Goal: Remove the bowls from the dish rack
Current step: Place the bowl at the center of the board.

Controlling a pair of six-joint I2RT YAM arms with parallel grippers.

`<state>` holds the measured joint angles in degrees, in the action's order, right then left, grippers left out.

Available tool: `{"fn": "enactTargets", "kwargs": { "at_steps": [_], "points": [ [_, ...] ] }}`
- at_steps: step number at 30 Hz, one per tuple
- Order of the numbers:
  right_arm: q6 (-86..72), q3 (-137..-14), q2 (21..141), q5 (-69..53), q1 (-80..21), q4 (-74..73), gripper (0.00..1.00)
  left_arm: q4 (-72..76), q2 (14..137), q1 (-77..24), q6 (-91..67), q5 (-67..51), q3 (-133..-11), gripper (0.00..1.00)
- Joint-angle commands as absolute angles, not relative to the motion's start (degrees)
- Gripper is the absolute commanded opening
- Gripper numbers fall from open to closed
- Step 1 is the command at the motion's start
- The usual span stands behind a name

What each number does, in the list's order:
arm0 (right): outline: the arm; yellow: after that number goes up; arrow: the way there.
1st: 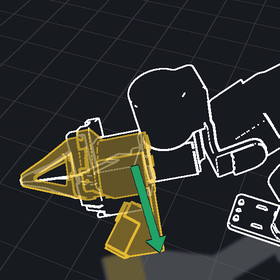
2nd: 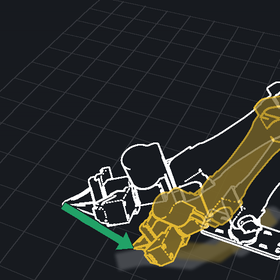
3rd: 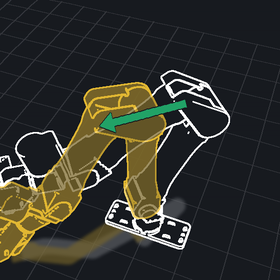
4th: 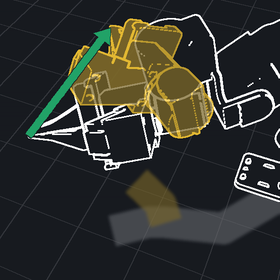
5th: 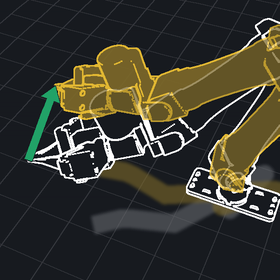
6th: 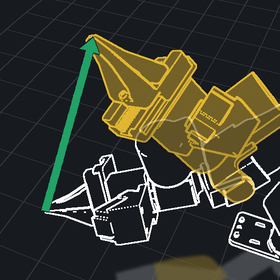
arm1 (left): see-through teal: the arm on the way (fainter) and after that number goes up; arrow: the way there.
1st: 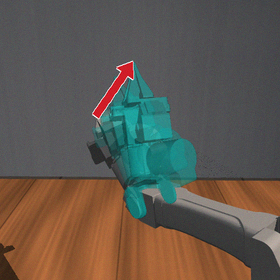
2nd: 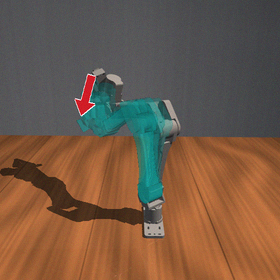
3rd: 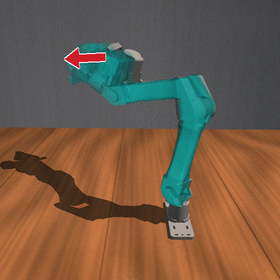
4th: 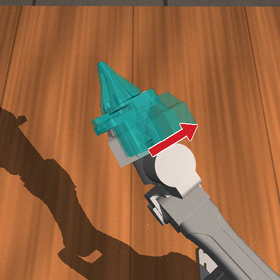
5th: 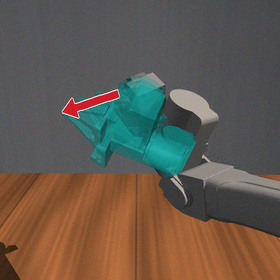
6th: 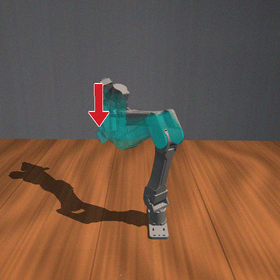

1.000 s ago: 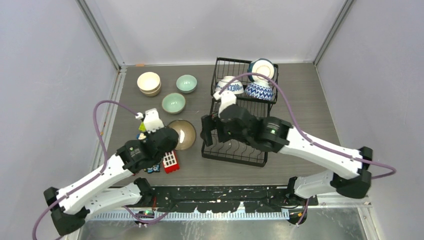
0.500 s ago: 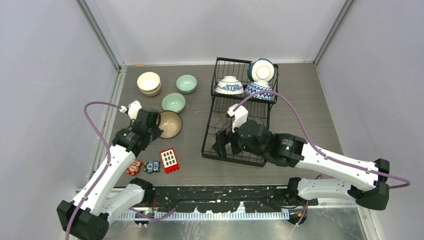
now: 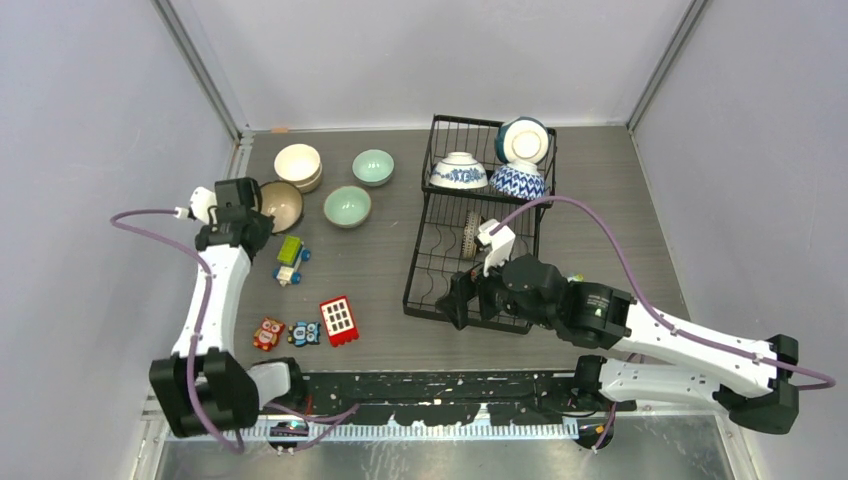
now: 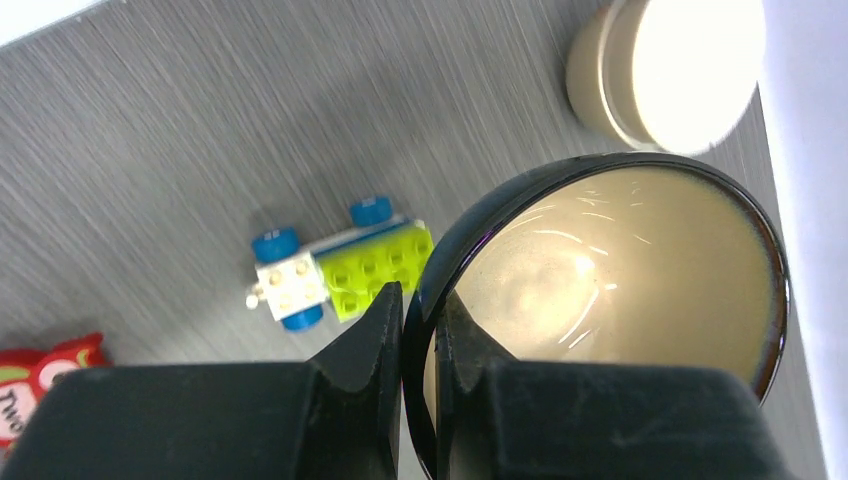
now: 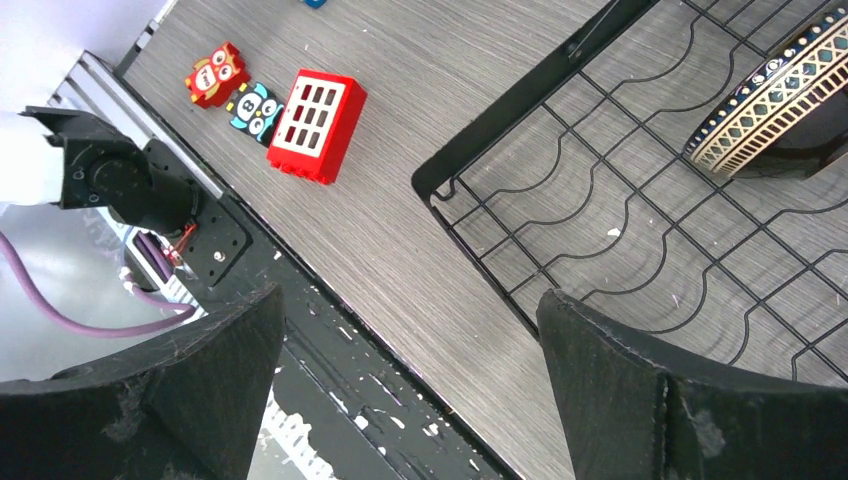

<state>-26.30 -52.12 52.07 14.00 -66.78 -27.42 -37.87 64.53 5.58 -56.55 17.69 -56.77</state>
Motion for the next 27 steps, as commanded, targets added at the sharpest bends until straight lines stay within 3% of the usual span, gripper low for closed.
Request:
{"fn": "enactTargets", "kwargs": {
  "at_steps": [1,27],
  "points": [
    [-27.37,-51.41,48.89,14.22,-66.97,-25.16,0.99,-28.26,70.75,10.35,-59.82,14.99,-62.23,0.0],
    [-27.13,-48.61,46.44,15.65,-66.99,-23.99,0.99,-19.49,88.94,17.32,-56.51,18.69,-64.3,0.0]
  ]
}}
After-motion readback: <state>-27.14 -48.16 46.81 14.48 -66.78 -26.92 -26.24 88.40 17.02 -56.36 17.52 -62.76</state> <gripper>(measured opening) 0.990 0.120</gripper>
